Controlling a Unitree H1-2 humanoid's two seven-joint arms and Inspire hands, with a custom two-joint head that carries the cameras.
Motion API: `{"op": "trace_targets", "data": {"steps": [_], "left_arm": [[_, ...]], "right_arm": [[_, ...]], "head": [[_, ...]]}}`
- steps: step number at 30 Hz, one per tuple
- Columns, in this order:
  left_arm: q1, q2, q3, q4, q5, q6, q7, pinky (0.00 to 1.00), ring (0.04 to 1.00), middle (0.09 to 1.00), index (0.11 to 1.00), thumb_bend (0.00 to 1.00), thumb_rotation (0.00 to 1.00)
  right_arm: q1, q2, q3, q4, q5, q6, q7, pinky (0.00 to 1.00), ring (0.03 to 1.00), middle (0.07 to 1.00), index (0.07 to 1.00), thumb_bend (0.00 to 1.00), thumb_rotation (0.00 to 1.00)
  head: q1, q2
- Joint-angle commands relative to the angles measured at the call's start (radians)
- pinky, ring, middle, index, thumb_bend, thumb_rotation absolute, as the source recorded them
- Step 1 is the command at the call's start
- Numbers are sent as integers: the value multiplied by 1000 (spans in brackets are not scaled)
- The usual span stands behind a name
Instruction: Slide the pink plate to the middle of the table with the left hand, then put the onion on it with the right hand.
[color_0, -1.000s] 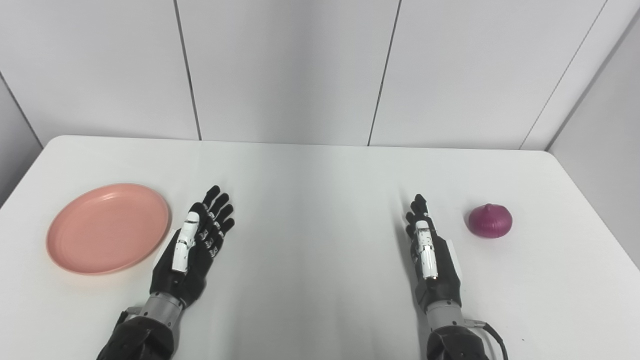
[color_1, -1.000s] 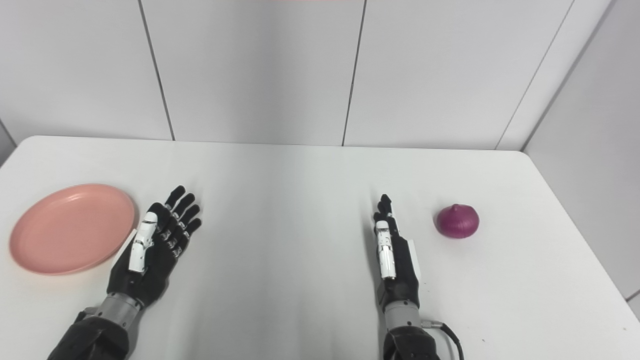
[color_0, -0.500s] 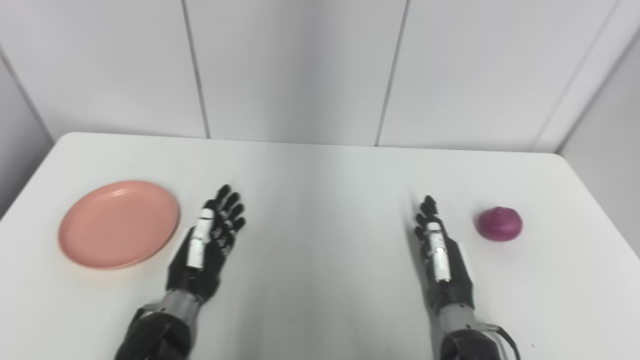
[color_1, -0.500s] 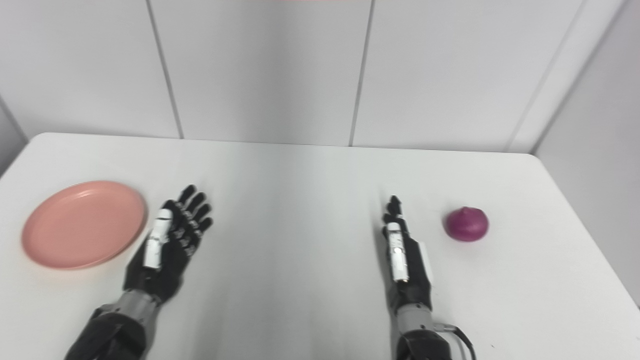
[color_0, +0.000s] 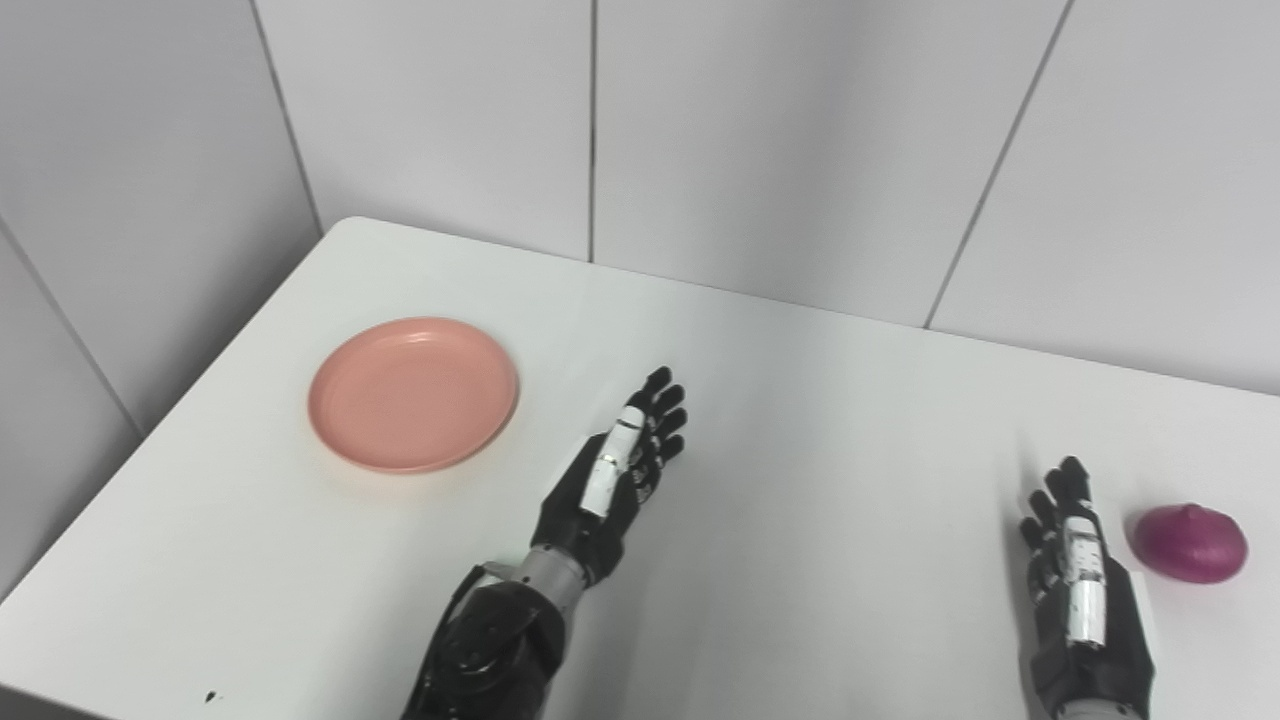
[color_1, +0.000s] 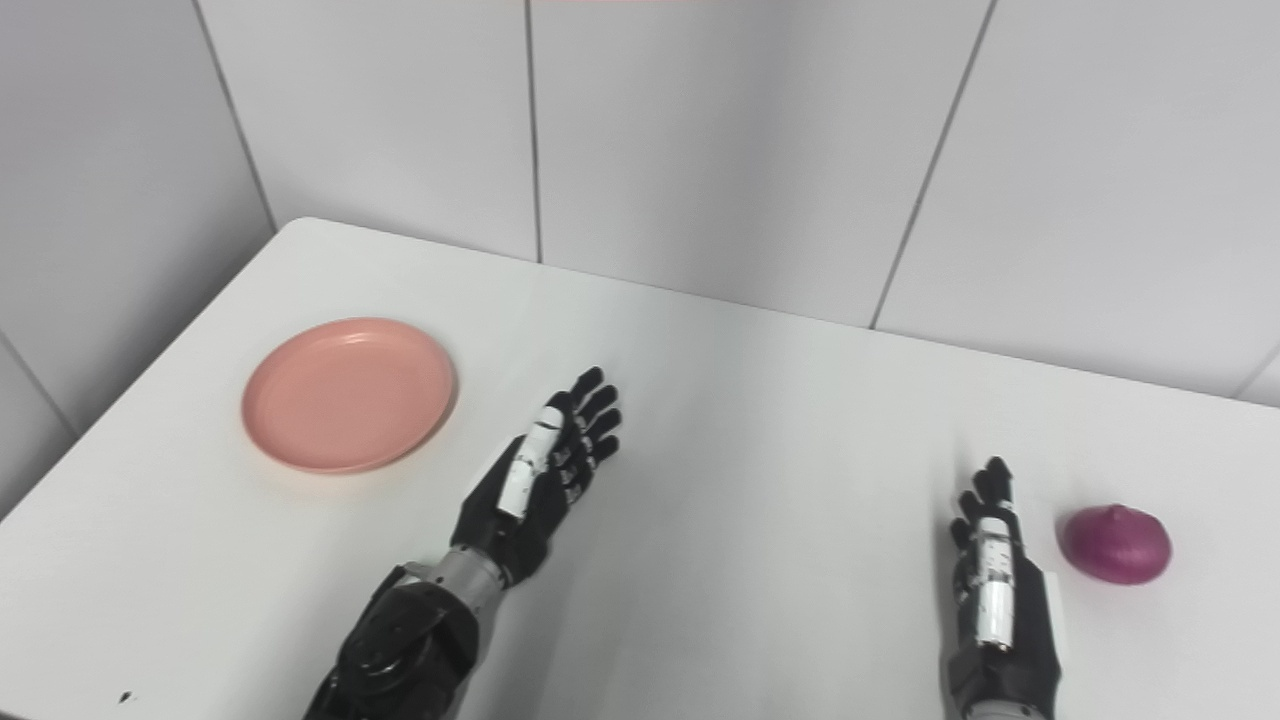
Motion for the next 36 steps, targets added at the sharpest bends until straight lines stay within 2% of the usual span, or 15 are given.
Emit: {"op": "trace_targets", "data": {"steps": [1, 6, 12, 18, 19, 24, 30, 34, 36], "left_arm": [[-11, -16, -13, 27, 19, 2, 11, 1000, 1000, 1000, 1000, 442, 1000], [-18, -35, -20, 45, 41, 1, 25, 1000, 1000, 1000, 1000, 457, 1000], [-23, -52, -20, 63, 44, -4, 35, 1000, 1000, 1000, 1000, 446, 1000], [-21, -51, -21, 66, 48, -9, 38, 1000, 1000, 1000, 1000, 436, 1000], [-21, -51, -22, 66, 49, -10, 38, 1000, 1000, 1000, 1000, 435, 1000], [-23, -52, -19, 70, 48, -13, 40, 1000, 1000, 1000, 1000, 433, 1000], [-28, -45, -17, 74, 45, -27, 33, 1000, 1000, 1000, 1000, 435, 1000], [-31, -36, -17, 62, 50, -37, 30, 1000, 1000, 1000, 1000, 468, 1000], [-33, -32, -15, 39, 47, -25, 31, 1000, 1000, 1000, 1000, 465, 1000]], "right_arm": [[-27, -2, -4, -48, 28, 4, 15, 1000, 1000, 1000, 1000, 82, 1000], [-17, -15, 17, -103, 13, 62, 7, 1000, 1000, 1000, 1000, 86, 1000], [-15, -27, 33, -123, -8, 78, 10, 1000, 1000, 1000, 1000, 98, 1000], [-13, -15, 29, -132, -10, 94, -5, 1000, 1000, 1000, 1000, 164, 1000], [-12, -10, 26, -131, -12, 100, -12, 1000, 1000, 1000, 1000, 204, 1000], [-12, -8, 24, -118, -11, 80, -8, 1000, 1000, 1000, 996, 288, 1000], [-17, 0, 25, -127, -13, 102, -14, 1000, 1000, 1000, 997, 314, 1000], [-16, 3, 27, -123, -6, 92, -9, 1000, 1000, 1000, 1000, 321, 1000], [-16, 6, 29, -128, -9, 103, -11, 1000, 1000, 1000, 1000, 327, 1000]], "head": [[23, -9], [61, -32], [79, -55], [82, -64], [83, -67], [86, -73], [88, -81], [87, -85], [84, -88]]}}
